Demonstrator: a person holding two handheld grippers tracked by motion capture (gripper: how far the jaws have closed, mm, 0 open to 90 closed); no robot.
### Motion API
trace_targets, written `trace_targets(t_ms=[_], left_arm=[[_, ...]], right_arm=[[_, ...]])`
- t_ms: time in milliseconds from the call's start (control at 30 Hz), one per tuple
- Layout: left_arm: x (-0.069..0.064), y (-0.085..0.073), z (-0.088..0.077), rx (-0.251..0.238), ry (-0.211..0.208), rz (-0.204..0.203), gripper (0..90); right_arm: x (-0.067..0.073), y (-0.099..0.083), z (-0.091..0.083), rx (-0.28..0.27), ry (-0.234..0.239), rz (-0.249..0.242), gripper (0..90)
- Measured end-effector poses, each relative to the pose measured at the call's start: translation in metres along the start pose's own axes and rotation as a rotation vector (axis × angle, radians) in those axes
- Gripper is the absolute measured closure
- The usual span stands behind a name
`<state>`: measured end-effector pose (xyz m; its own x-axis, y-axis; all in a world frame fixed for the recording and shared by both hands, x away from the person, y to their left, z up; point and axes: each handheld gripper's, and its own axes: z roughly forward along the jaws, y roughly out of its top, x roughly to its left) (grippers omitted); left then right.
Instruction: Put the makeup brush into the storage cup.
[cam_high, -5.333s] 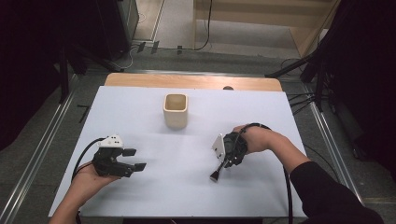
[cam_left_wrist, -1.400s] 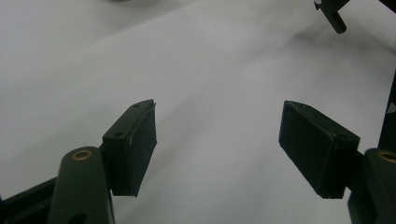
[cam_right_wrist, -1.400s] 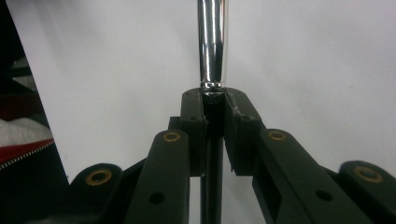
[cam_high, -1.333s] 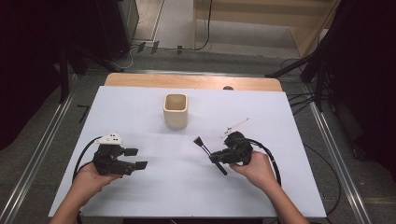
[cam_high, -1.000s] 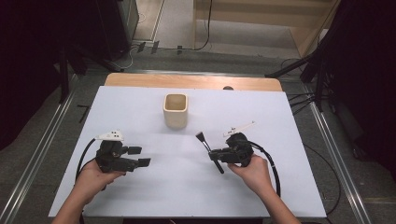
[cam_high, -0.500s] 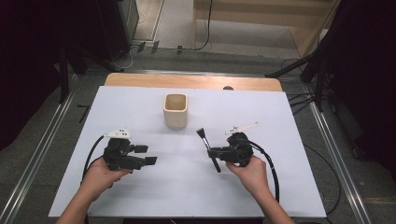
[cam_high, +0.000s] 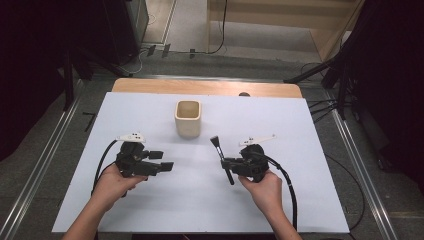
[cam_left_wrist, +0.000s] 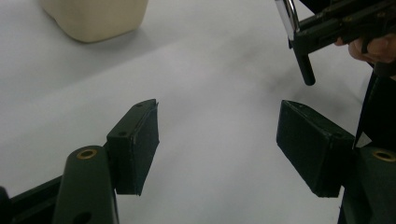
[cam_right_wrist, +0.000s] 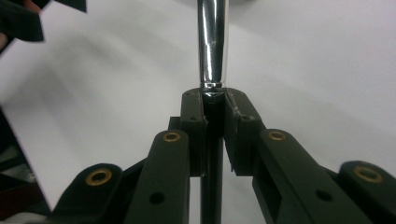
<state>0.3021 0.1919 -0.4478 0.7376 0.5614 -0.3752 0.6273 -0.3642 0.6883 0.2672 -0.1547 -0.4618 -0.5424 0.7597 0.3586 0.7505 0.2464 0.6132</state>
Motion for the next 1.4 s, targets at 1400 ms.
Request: trace_targets(t_ms=[1400], left_arm=[[-0.017, 0.021, 0.023, -0.036, -0.015, -0.042, 32.7]], right_arm=[[0.032, -0.004, 0.032, -0.096, 0.061, 0.103, 80.5]])
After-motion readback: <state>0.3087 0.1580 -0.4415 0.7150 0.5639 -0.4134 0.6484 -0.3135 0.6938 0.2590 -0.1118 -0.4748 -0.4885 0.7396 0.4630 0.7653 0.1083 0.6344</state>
